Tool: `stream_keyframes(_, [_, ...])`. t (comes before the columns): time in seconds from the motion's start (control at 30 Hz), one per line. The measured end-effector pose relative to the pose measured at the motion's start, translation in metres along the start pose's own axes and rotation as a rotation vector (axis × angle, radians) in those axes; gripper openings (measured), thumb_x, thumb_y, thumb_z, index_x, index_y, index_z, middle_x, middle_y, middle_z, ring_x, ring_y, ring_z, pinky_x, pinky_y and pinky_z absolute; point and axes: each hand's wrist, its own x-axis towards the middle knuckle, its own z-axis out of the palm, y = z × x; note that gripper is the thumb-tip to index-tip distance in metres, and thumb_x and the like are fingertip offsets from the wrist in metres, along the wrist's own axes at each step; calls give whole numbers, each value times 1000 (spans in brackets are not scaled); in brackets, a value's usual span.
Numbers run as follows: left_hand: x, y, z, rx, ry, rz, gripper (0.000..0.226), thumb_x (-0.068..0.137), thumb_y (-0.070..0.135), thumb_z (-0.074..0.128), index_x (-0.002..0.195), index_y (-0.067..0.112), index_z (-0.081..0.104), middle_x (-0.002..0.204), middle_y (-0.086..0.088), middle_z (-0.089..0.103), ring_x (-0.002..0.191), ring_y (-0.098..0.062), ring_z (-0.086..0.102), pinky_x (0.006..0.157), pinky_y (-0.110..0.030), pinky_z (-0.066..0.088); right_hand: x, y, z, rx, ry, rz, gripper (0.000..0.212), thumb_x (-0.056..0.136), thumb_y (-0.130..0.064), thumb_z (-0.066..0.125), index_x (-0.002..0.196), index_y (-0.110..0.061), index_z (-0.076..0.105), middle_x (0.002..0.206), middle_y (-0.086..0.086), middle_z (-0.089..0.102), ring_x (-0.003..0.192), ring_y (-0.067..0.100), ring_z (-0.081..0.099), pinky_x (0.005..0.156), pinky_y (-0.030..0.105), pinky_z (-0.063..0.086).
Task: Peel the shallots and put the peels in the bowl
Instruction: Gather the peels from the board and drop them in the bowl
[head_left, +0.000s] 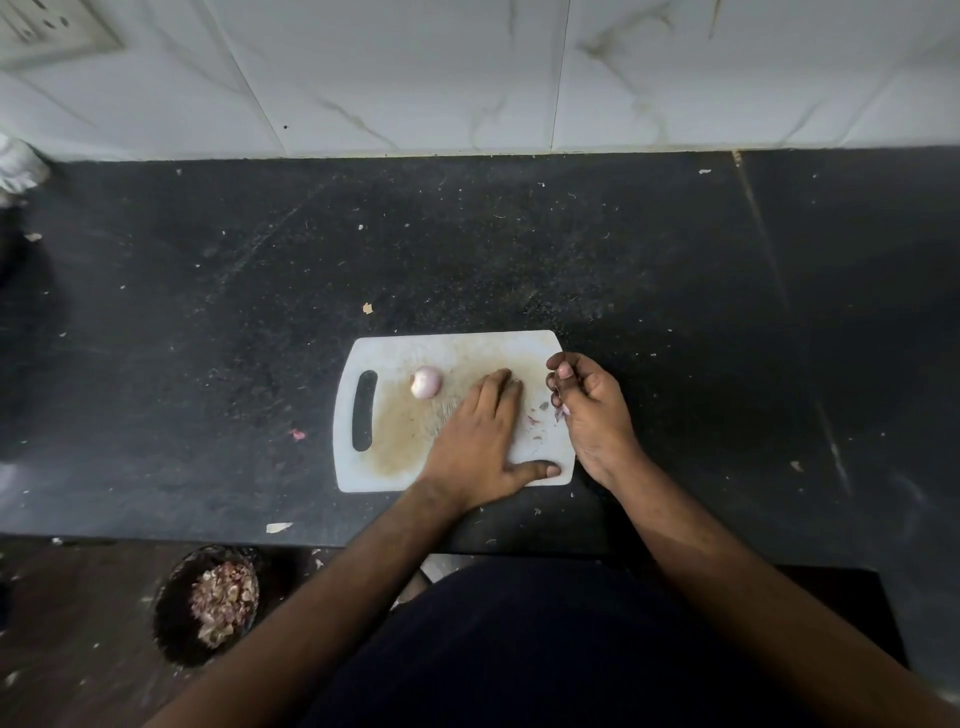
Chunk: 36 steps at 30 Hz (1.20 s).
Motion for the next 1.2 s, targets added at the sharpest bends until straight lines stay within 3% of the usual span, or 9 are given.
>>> stream_keyframes(0.13, [20, -14, -3, 65, 96, 88, 97, 78, 89, 50, 129, 7, 53, 132, -13, 50, 116, -28, 48, 101, -43, 45, 0, -1, 1, -6, -1, 0, 20, 106, -15, 50, 96, -18, 68, 76, -2, 55, 65, 5, 46, 63, 18, 43])
stream_keyframes(0.27, [38, -14, -3, 139, 130, 150, 76, 85, 84, 45, 106, 12, 53, 106, -5, 52, 91, -21, 45, 80, -38, 43, 0, -2, 0, -21, 3, 9, 19, 106, -15, 50, 100, -15, 68, 77, -1, 55, 65, 6, 47, 63, 18, 45])
stream_keyframes(0.53, [63, -11, -3, 200, 61, 236, 66, 92, 67, 41, 114, 8, 61, 101, -9, 63, 87, -28, 64, 76, -41, 50, -1, -2, 1, 57, 15, 35, 20, 107, -14, 49, 108, -4, 65, 73, -2, 54, 60, 4, 46, 54, 20, 45])
stream_keyframes(0.7, [71, -14, -1, 240, 152, 359, 58, 96, 57, 37, 97, 7, 66, 85, -10, 63, 64, -28, 65, 56, -37, 50, 1, 0, 0, 130, 10, 23, 19, 107, -12, 48, 100, -10, 66, 67, -7, 55, 61, 5, 46, 57, 24, 46])
stream_keyframes(0.8, [70, -15, -1, 294, 171, 407, 38, 101, 44, 51, 94, 10, 66, 85, -8, 64, 65, -25, 65, 59, -34, 48, 1, -1, 0, 159, 21, 37, 19, 106, -10, 48, 100, -9, 66, 66, -6, 54, 60, 5, 45, 59, 23, 46])
stream_keyframes(0.87, [69, -16, -1, 305, 154, 402, 24, 99, 35, 64, 96, 12, 66, 88, -7, 66, 69, -24, 65, 64, -35, 49, 0, -1, 1, 167, 32, 34, 19, 106, -10, 48, 100, -9, 66, 66, -5, 53, 59, 5, 44, 59, 22, 45])
stream_keyframes(0.97, [63, -10, -4, 297, 122, 360, 13, 97, 25, 68, 96, 12, 67, 89, -7, 67, 71, -24, 67, 65, -36, 50, -1, -1, 1, 137, 42, 20, 18, 106, -10, 48, 99, -9, 65, 69, -2, 52, 59, 5, 44, 57, 20, 42])
stream_keyframes(1.2, [18, -9, -11, 156, 168, 173, 12, 95, 20, 68, 89, 10, 64, 84, -8, 67, 67, -28, 67, 61, -35, 50, 1, 2, 2, 26, 28, -7, 21, 107, -12, 48, 96, -15, 66, 73, -2, 50, 63, 5, 42, 59, 19, 38])
